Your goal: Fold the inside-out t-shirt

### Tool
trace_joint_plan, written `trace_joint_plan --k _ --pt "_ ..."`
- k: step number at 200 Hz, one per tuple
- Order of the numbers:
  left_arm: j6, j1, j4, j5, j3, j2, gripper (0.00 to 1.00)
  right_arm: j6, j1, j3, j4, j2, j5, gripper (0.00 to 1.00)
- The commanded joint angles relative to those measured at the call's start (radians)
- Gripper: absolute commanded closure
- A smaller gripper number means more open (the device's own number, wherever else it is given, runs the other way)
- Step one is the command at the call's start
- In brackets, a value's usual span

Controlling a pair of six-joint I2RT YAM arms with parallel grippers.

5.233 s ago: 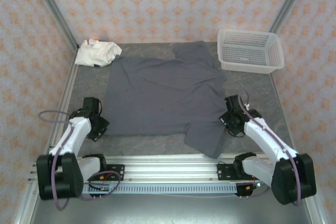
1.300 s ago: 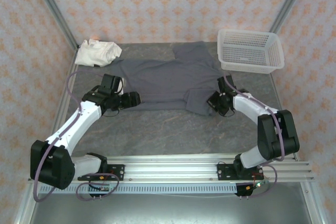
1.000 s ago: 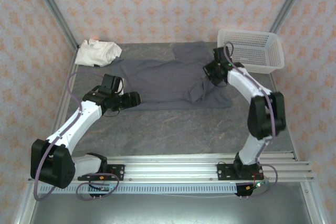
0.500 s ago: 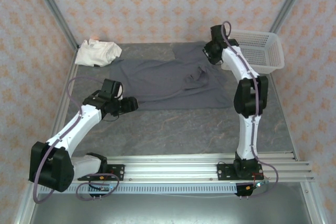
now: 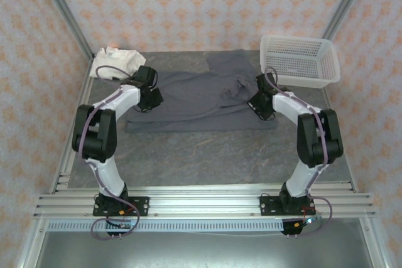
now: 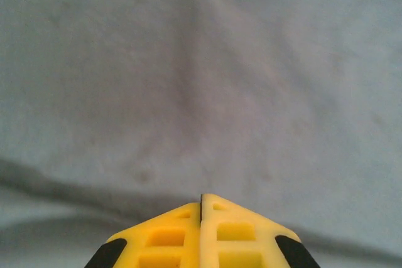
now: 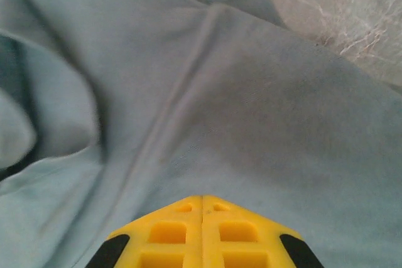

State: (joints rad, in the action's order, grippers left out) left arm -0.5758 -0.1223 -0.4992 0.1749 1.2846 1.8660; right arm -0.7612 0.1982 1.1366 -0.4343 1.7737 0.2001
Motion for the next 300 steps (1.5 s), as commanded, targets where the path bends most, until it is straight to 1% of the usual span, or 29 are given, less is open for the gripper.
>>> trace_joint_plan --k 1,24,50,72,80,102,136,170,193,206,213,221,228,239,250,263,278,286,300 --pt "-0.029 0.034 0.022 -0.009 0.026 0.079 1.0 -0.016 -0.014 -0.005 0.044 0.037 -0.034 1.0" --pt "-0.034 0.047 -0.004 -0.025 0.027 0.145 1.0 -0.054 -0.018 -0.012 0.013 0.067 -0.025 1.0" --pt "-0.063 0.053 -0.012 -0.045 -0.056 0.121 1.0 -0.083 -0.018 -0.045 -0.047 0.061 -0.031 1.0" --pt "-0.082 0.053 0.004 -0.042 -0.175 0.05 1.0 -0.116 -0.018 -0.123 -0.044 0.026 0.014 1.0" --pt "-0.086 0.053 0.014 -0.038 -0.225 -0.01 1.0 -0.131 -0.018 -0.165 -0.039 0.01 0.031 1.0" --pt "-0.096 0.051 0.019 -0.005 -0.35 -0.104 1.0 -0.168 -0.016 -0.282 -0.026 -0.076 0.064 1.0" --pt "-0.101 0.035 0.009 -0.024 -0.534 -0.282 1.0 -0.213 -0.005 -0.449 -0.05 -0.223 0.076 1.0" --pt "-0.116 0.016 -0.022 -0.036 -0.63 -0.395 1.0 -0.27 0.026 -0.589 -0.068 -0.364 0.064 1.0" --pt "-0.112 -0.004 -0.007 -0.018 -0.657 -0.476 1.0 -0.24 0.029 -0.554 -0.152 -0.436 0.05 1.0" --pt "-0.097 -0.005 -0.03 -0.029 -0.611 -0.52 1.0 -0.223 0.039 -0.478 -0.203 -0.491 0.043 1.0" --pt "-0.073 -0.006 -0.048 -0.04 -0.569 -0.545 1.0 -0.199 0.045 -0.424 -0.22 -0.516 0.019 1.0" --pt "-0.043 -0.006 -0.068 -0.061 -0.518 -0.571 0.9 -0.163 0.049 -0.349 -0.229 -0.533 -0.028 1.0" --pt "-0.013 -0.005 -0.075 -0.082 -0.473 -0.591 0.79 -0.114 0.051 -0.287 -0.206 -0.53 -0.071 1.0" --pt "0.032 -0.004 -0.064 -0.102 -0.416 -0.609 0.6 -0.006 0.058 -0.203 -0.137 -0.493 -0.144 0.94" --pt "0.086 -0.001 -0.033 -0.094 -0.376 -0.612 0.5 0.12 0.063 -0.111 -0.084 -0.411 -0.208 0.89" --pt "0.12 0.003 0.001 -0.075 -0.34 -0.605 0.41 0.252 0.069 0.032 -0.086 -0.269 -0.289 0.86" --pt "0.133 0.011 0.038 -0.051 -0.328 -0.604 0.35 0.362 0.075 0.193 -0.136 -0.103 -0.349 0.84" --pt "0.133 0.01 0.057 -0.04 -0.33 -0.607 0.32 0.403 0.08 0.256 -0.141 -0.028 -0.365 0.82" --pt "0.133 0.011 0.084 -0.017 -0.337 -0.614 0.3 0.466 0.087 0.361 -0.168 0.094 -0.368 0.81"
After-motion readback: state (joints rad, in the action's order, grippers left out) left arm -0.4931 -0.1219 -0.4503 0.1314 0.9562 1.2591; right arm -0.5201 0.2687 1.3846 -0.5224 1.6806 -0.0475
